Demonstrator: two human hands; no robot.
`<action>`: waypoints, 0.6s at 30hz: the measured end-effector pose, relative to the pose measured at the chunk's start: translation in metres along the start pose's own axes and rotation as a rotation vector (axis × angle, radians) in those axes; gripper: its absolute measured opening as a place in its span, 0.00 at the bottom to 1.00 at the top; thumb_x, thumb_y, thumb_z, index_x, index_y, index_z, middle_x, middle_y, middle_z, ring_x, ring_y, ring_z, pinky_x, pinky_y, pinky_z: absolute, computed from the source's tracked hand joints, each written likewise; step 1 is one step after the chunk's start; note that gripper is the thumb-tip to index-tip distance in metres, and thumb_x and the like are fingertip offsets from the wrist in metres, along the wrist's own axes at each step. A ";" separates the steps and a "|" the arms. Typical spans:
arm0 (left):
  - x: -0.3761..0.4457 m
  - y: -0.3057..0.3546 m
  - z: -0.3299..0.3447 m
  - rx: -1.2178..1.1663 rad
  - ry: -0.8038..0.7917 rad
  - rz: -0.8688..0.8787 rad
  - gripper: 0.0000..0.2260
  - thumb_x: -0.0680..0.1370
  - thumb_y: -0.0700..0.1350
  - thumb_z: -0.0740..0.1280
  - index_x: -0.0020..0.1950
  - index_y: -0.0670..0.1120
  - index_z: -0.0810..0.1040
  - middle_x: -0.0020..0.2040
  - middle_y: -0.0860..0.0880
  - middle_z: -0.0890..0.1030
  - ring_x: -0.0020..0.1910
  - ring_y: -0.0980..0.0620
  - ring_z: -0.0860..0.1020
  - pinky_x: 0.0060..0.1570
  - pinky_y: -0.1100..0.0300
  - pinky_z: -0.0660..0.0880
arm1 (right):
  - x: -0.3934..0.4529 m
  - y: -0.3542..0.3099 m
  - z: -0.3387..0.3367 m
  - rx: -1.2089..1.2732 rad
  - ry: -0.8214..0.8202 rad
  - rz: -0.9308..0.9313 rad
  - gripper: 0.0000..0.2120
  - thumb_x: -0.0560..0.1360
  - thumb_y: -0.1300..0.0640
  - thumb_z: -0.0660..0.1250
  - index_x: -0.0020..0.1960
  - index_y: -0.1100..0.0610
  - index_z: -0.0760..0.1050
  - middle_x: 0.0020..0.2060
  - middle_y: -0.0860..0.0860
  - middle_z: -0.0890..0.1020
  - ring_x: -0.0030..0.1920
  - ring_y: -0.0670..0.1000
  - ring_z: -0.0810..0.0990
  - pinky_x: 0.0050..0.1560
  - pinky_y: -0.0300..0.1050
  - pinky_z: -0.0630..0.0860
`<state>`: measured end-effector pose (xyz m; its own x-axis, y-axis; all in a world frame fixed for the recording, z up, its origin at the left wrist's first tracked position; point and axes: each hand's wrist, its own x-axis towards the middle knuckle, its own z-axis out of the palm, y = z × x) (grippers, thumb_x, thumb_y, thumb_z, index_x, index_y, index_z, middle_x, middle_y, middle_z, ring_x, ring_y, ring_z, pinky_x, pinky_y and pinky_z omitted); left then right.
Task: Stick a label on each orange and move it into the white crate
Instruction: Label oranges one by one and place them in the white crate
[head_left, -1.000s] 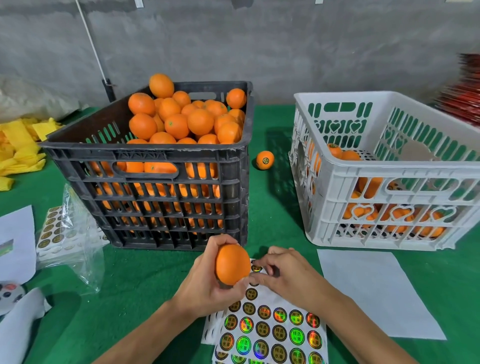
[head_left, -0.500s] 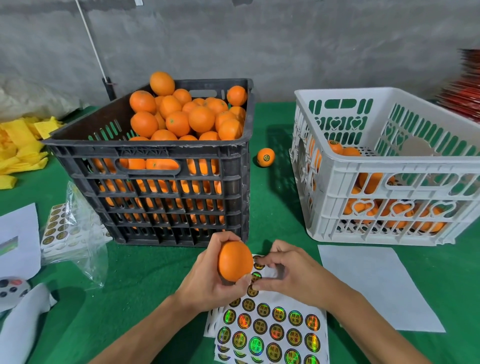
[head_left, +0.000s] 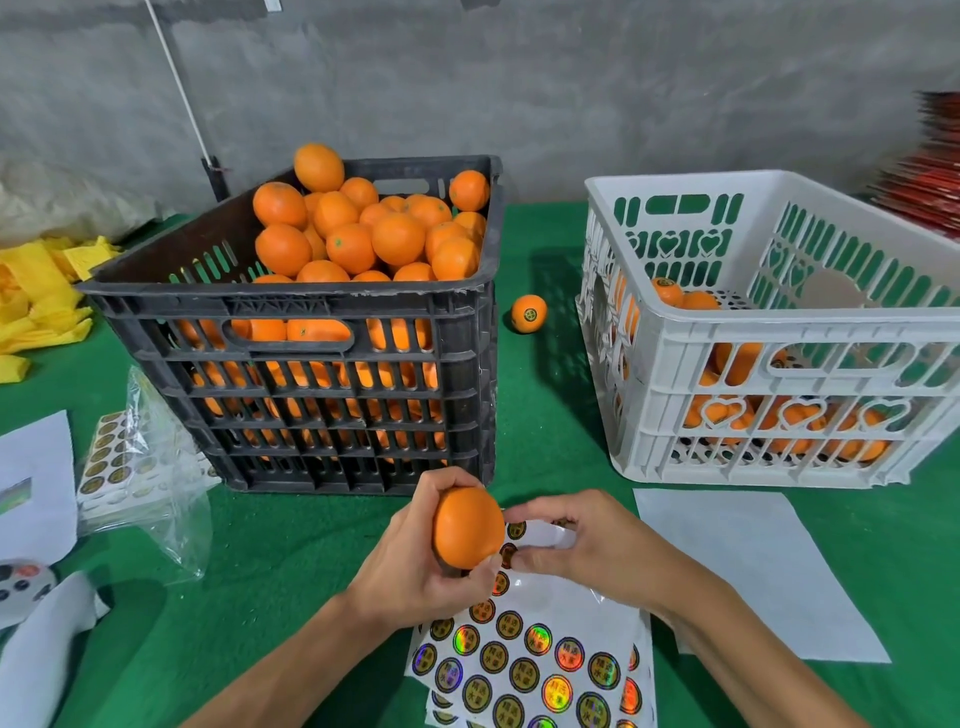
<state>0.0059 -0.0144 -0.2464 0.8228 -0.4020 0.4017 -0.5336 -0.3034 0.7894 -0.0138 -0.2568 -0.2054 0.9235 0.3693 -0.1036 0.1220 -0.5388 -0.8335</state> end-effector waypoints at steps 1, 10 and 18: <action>0.000 0.000 0.000 0.005 -0.003 0.000 0.36 0.72 0.62 0.76 0.73 0.53 0.64 0.63 0.53 0.77 0.53 0.49 0.82 0.39 0.53 0.81 | 0.000 0.001 0.000 0.029 -0.009 0.012 0.21 0.73 0.48 0.78 0.65 0.43 0.81 0.61 0.32 0.82 0.65 0.32 0.75 0.70 0.41 0.69; -0.001 0.005 -0.001 0.014 -0.039 -0.024 0.34 0.71 0.61 0.77 0.72 0.57 0.65 0.63 0.57 0.76 0.54 0.52 0.82 0.39 0.56 0.82 | 0.002 0.005 0.002 0.095 0.031 0.059 0.15 0.76 0.56 0.76 0.62 0.49 0.84 0.58 0.40 0.85 0.61 0.38 0.81 0.70 0.49 0.75; -0.002 0.004 -0.001 0.015 -0.067 -0.040 0.35 0.71 0.56 0.78 0.72 0.56 0.65 0.63 0.57 0.75 0.53 0.52 0.81 0.38 0.54 0.82 | 0.004 0.005 0.003 0.068 0.075 -0.004 0.08 0.79 0.52 0.72 0.56 0.49 0.86 0.52 0.40 0.87 0.56 0.40 0.83 0.66 0.49 0.77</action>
<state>0.0028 -0.0141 -0.2436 0.8287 -0.4463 0.3377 -0.5042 -0.3331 0.7968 -0.0109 -0.2555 -0.2119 0.9480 0.3124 -0.0617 0.1030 -0.4842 -0.8689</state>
